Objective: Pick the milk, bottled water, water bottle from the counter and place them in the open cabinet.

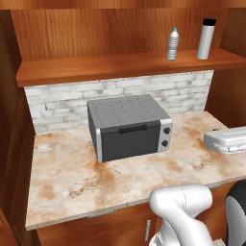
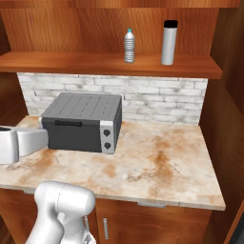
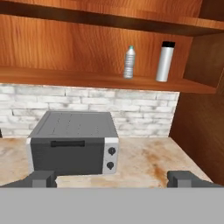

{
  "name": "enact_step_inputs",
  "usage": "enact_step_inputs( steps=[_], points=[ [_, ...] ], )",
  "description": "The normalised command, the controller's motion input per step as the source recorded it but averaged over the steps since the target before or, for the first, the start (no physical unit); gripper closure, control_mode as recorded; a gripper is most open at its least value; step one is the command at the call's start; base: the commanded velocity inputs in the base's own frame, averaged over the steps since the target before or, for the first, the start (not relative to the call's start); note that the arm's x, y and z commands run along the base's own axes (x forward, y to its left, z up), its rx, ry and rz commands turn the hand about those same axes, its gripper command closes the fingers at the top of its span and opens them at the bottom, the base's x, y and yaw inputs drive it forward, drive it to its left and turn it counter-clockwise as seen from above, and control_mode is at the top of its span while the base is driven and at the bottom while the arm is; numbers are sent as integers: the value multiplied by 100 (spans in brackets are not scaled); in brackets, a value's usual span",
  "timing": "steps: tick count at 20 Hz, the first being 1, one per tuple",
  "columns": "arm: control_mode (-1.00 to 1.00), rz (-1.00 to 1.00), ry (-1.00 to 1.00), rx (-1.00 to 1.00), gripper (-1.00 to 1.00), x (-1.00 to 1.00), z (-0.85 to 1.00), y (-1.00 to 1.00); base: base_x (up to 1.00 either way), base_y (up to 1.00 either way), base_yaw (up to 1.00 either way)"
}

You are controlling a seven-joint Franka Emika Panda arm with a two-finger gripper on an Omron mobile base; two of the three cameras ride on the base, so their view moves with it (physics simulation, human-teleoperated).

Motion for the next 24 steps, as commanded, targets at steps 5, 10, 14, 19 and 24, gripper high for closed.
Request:
enact_step_inputs(
  steps=[5, 10, 14, 19, 24],
  points=[
    [-100, 0, 18, 0, -100, 0, -2, 0, 0, 0, 0],
    [-100, 0, 19, 0, -100, 0, -4, 0, 0, 0, 0],
    [-100, 0, 20, 0, -100, 0, -3, 0, 0, 0, 0],
    [-100, 0, 15, 0, -100, -2, -6, 0, 0, 0, 0],
    [-100, 0, 20, 0, -100, -1, -10, 1, 0, 0, 0]
  ],
)
